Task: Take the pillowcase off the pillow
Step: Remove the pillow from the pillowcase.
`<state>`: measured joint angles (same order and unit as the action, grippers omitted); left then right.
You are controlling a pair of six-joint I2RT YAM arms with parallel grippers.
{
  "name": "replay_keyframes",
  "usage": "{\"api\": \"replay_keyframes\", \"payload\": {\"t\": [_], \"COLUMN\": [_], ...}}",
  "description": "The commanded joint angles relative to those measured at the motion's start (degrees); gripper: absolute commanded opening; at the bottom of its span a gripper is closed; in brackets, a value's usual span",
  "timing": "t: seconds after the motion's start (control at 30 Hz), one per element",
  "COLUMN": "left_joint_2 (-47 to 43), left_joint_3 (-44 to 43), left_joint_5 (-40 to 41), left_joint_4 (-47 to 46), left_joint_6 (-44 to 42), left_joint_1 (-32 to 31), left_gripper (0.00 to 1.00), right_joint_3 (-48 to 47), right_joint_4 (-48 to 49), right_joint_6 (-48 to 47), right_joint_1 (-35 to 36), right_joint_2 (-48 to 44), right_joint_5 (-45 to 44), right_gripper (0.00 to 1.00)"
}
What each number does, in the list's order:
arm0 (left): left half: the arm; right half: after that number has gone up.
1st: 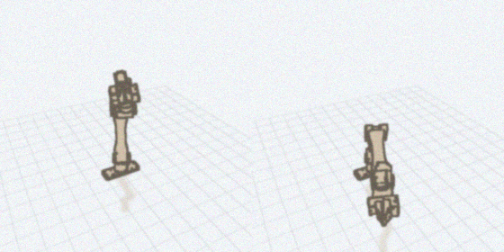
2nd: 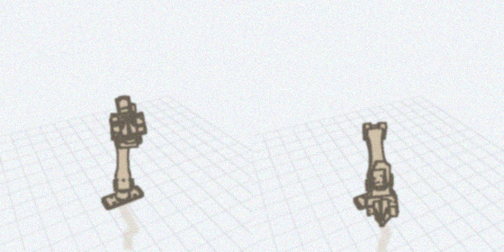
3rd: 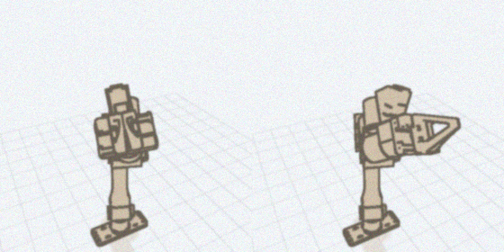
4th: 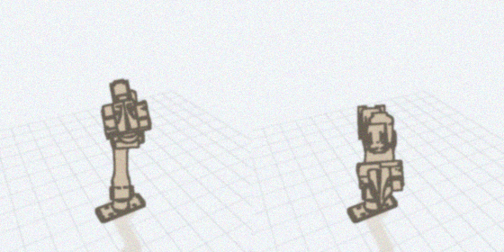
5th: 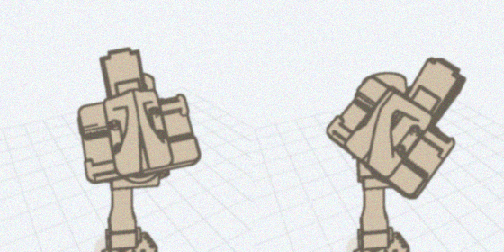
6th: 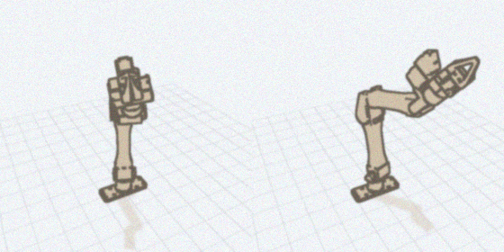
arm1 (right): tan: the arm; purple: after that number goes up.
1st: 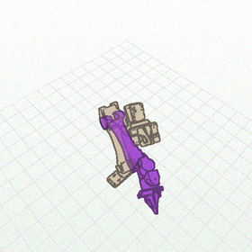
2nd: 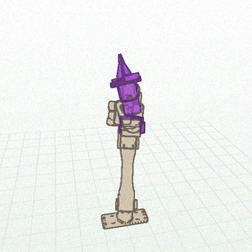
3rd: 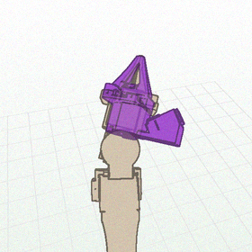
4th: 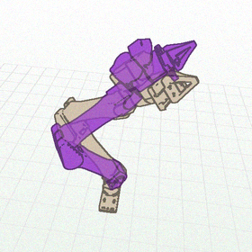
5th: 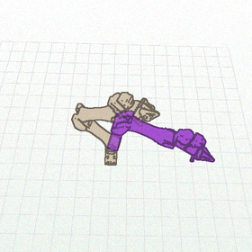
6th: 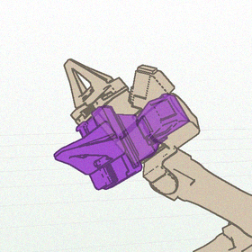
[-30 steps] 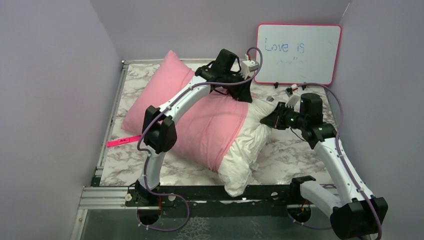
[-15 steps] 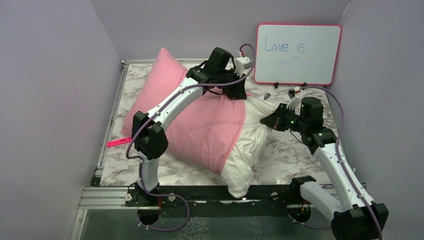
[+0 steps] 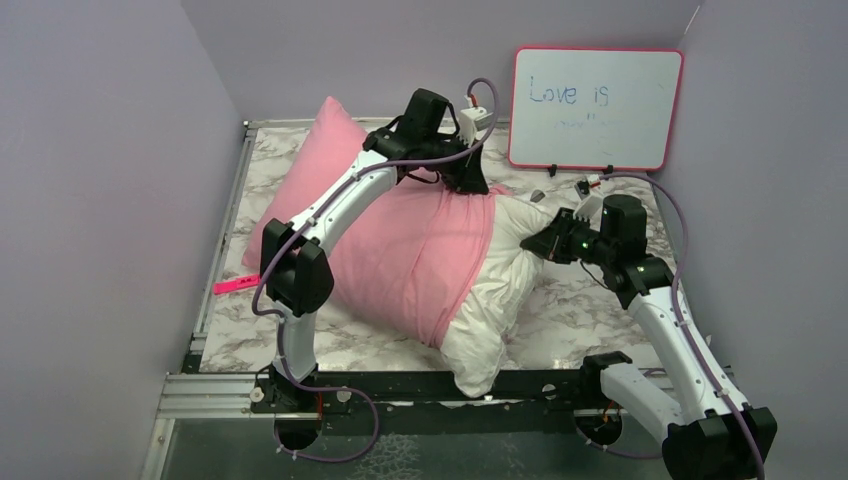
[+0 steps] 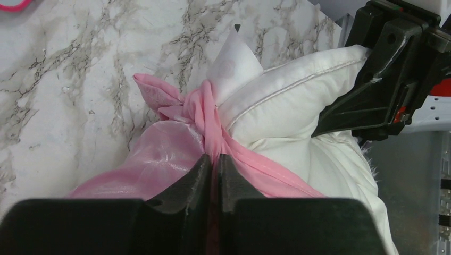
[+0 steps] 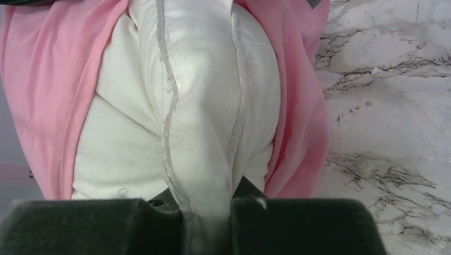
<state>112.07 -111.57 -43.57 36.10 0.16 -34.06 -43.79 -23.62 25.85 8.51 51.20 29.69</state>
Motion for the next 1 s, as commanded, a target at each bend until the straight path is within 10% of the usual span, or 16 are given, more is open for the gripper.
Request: {"api": "replay_keyframes", "payload": {"t": [0.0,0.27,0.57,0.83,0.87,0.97], "left_joint_2": [0.51,-0.76,-7.33,-10.86,-10.57,-8.45], "left_joint_3": [-1.06,1.18,9.57,11.24,10.51,7.76], "left_joint_5": [-2.14,1.95,41.78,29.33,28.38,20.04], "left_joint_4": [-0.56,-0.59,-1.87,-9.90,-9.92,-9.92], "left_joint_6": [0.77,0.10,-2.04,-0.42,-0.39,-0.43], "left_joint_1": [0.40,0.32,-0.15,-0.20,-0.14,-0.04], "left_gripper": [0.01,0.00,0.00,0.00,0.04,0.65], "right_joint_3": [-1.13,-2.44,-6.19,-5.15,-5.12,-4.97], "right_joint_4": [2.73,0.16,-5.99,-1.55,-1.37,0.16], "right_joint_6": [-0.86,-0.53,1.20,-0.55,-0.91,-2.50], "right_joint_1": [-0.60,-0.58,-0.55,-0.60,-0.60,-0.58], "right_joint_2": [-1.26,-1.46,-2.78,-2.47,-2.57,-3.24], "right_joint_5": [0.71,-4.32,-17.55,-6.84,-5.94,-2.17], "right_gripper": [0.01,0.01,0.01,0.01,0.01,0.01]}}
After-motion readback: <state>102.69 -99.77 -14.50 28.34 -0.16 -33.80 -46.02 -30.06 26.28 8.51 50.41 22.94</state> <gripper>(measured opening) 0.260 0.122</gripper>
